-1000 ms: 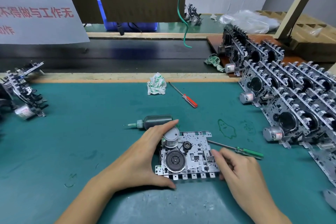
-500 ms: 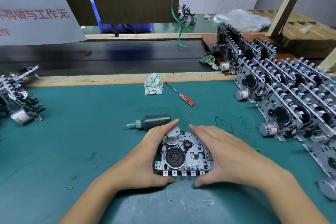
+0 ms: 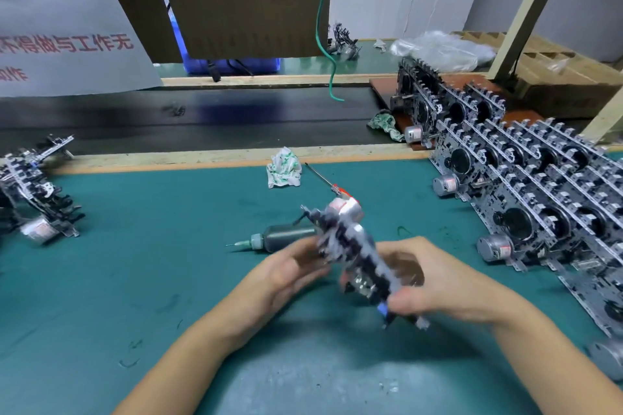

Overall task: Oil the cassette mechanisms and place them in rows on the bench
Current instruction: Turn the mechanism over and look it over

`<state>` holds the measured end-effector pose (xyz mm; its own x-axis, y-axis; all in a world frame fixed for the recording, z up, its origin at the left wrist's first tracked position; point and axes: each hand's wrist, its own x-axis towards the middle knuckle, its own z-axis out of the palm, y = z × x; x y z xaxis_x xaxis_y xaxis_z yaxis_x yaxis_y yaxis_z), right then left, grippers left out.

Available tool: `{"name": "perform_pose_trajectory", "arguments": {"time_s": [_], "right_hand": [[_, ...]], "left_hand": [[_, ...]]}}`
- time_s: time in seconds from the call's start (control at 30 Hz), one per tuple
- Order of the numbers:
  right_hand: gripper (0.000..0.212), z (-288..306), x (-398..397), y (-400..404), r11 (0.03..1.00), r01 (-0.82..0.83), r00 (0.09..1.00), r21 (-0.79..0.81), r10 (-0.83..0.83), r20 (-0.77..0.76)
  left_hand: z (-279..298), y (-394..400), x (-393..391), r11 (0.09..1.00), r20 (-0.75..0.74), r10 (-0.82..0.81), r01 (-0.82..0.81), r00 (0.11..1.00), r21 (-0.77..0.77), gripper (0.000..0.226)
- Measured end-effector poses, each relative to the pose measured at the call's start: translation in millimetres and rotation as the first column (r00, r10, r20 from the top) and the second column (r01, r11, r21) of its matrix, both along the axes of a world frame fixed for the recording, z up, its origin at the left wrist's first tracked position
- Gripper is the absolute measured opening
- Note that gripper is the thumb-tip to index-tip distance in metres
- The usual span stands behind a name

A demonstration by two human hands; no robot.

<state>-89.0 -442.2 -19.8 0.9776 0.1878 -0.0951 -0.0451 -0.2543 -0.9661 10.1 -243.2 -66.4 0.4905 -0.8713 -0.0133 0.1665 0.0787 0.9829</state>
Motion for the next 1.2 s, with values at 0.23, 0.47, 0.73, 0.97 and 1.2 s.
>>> {"name": "perform_pose_trajectory", "arguments": {"time_s": [0.23, 0.47, 0.73, 0.97, 1.2], "right_hand": [[0.048, -29, 7, 22, 0.9, -0.127, 0.967, 0.418, 0.207, -0.151], [0.014, -19, 1, -13, 0.904, 0.319, 0.944, -0.284, -0.277, 0.178], [0.01, -41, 11, -39, 0.397, 0.166, 0.98, -0.903, -0.169, 0.106], [0.013, -36, 14, -33, 0.926, 0.335, 0.939, -0.176, -0.342, -0.013], [0.037, -29, 9, -7, 0.982, 0.171, 0.946, 0.082, -0.14, -0.292]], "left_hand": [[0, -29, -9, 0.978, -0.642, -0.152, 0.019, 0.751, -0.21, 0.13], [-10, -19, -1, 0.953, -0.659, -0.246, 0.055, 0.711, -0.297, 0.073], [-18, -25, -1, 0.982, -0.686, -0.161, 0.045, 0.71, -0.183, 0.08], [-16, -30, 4, 0.993, -0.801, -0.016, -0.084, 0.598, -0.083, 0.086], [-23, -30, 7, 0.994, -0.82, 0.007, -0.097, 0.573, -0.06, 0.078]]}}
